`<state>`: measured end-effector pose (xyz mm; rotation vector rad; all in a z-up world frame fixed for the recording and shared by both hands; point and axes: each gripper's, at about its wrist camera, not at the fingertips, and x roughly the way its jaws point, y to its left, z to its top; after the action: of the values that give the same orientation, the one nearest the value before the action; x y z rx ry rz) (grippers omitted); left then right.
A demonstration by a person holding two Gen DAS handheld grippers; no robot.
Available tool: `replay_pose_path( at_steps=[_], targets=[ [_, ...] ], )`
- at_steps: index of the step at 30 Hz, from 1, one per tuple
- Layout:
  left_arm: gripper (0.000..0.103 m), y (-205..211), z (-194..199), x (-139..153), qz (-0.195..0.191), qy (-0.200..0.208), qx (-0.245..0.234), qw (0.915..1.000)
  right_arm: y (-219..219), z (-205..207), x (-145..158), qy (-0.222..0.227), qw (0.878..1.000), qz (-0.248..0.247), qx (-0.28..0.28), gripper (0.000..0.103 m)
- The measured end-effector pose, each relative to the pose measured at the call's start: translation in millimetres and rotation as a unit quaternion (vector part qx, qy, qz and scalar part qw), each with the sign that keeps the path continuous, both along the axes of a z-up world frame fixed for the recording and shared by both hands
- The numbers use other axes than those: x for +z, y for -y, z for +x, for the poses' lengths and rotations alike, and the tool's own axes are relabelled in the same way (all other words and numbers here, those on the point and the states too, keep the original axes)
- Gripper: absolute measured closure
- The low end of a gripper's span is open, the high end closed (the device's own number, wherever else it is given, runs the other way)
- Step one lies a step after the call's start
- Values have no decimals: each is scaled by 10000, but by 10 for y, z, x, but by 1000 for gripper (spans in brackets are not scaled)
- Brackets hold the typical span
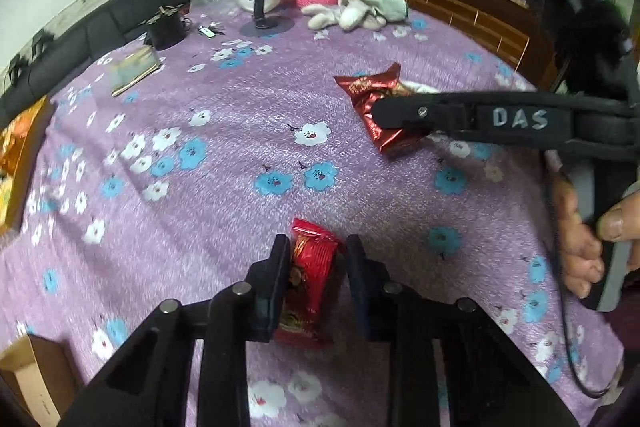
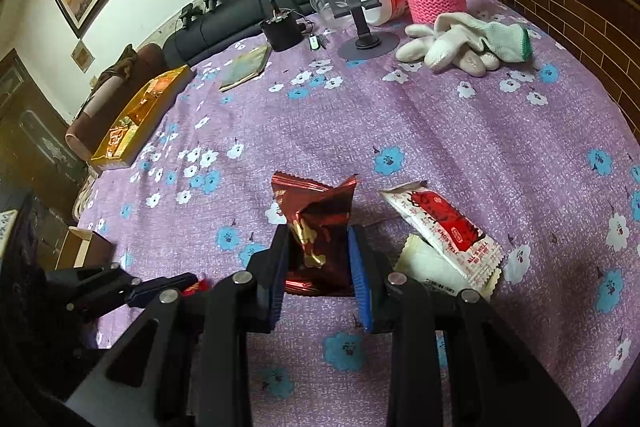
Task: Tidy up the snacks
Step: 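Carry both snacks into the cardboard box and release them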
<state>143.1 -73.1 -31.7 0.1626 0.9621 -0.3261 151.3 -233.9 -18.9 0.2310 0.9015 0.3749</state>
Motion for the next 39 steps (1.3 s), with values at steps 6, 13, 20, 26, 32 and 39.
replay_pose_path(
  at_steps=[6, 13, 20, 26, 32, 39],
  targets=[
    [76, -104, -148, 141, -325, 42, 206, 9993, -13, -26, 9, 64, 10000, -6, -12, 73],
    [76, -348, -495, 361, -795, 270, 562, 9949, -16, -75, 62, 218, 9997, 55, -6, 73],
    [76, -877, -841, 536, -1234, 532, 1226, 9833, -63, -172, 102, 306, 9994, 154, 5, 73],
    [76, -1417, -1233, 585, -1412, 643, 1852, 9704, -315, -458, 318, 468, 9983, 264, 245, 72],
    [77, -1900, -1564, 558, -1528, 750, 2460, 9542, -912, -731, 454, 448, 9948, 281, 867, 72],
    [77, -2427, -1811, 452, -1482, 753, 3176, 9335, -1917, -1044, 515, 483, 9798, 170, 1934, 72]
  ],
)
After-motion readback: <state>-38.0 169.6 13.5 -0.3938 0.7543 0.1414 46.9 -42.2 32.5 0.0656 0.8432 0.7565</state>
